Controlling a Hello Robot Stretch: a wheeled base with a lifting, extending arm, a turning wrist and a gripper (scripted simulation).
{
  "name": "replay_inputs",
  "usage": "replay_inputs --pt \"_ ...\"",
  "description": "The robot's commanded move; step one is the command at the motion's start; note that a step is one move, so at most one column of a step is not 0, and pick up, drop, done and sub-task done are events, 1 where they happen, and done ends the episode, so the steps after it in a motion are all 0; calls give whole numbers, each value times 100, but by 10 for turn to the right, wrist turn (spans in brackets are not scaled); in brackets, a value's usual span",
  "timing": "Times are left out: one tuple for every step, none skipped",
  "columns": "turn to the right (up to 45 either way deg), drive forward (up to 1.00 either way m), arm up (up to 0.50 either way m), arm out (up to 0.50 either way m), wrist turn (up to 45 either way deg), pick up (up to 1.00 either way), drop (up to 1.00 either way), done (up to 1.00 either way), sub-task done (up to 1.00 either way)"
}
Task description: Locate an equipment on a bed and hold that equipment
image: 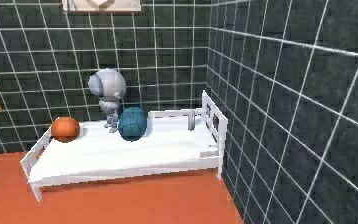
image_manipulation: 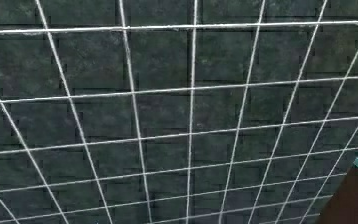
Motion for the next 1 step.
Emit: replay_inputs --pt "0 60 0 0 0 0 0 0 0"
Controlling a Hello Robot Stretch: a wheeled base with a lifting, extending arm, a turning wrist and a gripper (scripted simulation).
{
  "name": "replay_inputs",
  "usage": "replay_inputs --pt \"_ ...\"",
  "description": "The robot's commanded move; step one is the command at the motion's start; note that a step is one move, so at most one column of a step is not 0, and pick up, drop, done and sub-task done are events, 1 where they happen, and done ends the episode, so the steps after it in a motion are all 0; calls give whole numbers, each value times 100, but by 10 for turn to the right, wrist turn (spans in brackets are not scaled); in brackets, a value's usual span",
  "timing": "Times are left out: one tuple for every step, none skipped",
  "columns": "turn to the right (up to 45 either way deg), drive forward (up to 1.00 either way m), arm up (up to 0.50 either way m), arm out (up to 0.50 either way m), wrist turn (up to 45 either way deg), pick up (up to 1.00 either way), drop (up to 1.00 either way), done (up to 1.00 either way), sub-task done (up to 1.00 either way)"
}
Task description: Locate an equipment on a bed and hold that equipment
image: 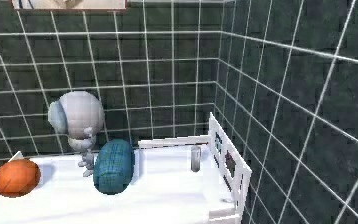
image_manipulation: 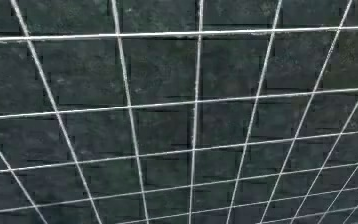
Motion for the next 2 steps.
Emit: replay_inputs --pt "-450 0 0 0 0 0 0 0 0" --pt "-450 0 0 0 0 0 0 0 0"
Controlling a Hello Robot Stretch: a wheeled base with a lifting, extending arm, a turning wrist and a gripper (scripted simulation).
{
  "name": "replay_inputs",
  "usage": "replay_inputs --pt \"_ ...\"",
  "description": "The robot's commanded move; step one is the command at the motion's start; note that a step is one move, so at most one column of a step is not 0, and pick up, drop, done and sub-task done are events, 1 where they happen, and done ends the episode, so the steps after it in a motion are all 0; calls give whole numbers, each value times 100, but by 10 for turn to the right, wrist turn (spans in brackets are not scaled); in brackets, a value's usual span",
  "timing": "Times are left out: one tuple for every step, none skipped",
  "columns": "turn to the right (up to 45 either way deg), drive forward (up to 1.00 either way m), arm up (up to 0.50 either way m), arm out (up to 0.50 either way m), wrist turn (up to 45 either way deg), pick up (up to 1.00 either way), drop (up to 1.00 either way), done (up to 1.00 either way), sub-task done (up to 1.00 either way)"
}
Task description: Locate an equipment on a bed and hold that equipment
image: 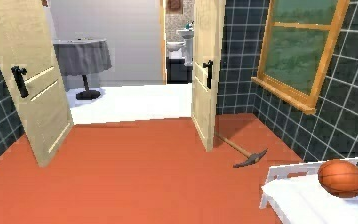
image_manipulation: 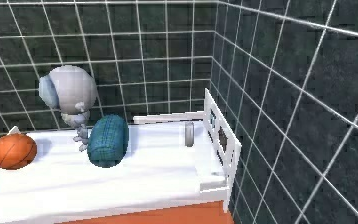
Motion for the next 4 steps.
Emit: replay_inputs --pt "0 5 0 0 0 0 0 0 0" --pt "450 0 0 0 0 0 0 0 0" --pt "210 0 0 0 0 0 0 0 0" --pt "0 25 0 0 0 0 0 0 0"
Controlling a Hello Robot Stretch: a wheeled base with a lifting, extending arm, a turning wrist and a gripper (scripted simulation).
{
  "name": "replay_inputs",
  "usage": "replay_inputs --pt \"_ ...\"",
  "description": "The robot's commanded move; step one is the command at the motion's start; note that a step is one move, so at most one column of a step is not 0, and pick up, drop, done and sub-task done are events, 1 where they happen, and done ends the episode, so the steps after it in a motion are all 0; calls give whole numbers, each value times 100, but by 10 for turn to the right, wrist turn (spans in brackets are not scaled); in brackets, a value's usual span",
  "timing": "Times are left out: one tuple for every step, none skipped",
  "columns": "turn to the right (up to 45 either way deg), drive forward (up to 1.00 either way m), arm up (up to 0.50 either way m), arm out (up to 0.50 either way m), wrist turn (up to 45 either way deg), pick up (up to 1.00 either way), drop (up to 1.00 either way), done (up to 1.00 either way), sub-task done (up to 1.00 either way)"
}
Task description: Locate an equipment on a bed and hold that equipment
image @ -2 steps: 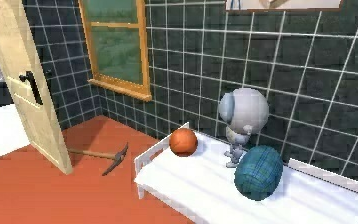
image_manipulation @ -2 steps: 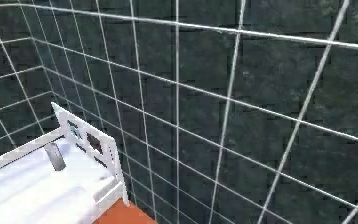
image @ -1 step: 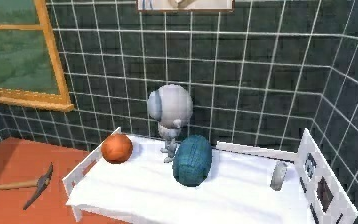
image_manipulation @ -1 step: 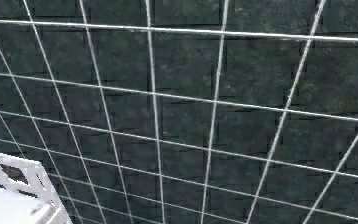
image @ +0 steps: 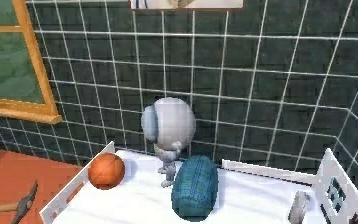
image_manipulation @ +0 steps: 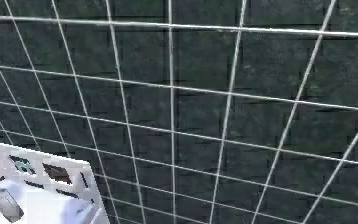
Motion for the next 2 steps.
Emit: replay_inputs --pt "-450 0 0 0 0 0 0 0 0" --pt "-450 0 0 0 0 0 0 0 0"
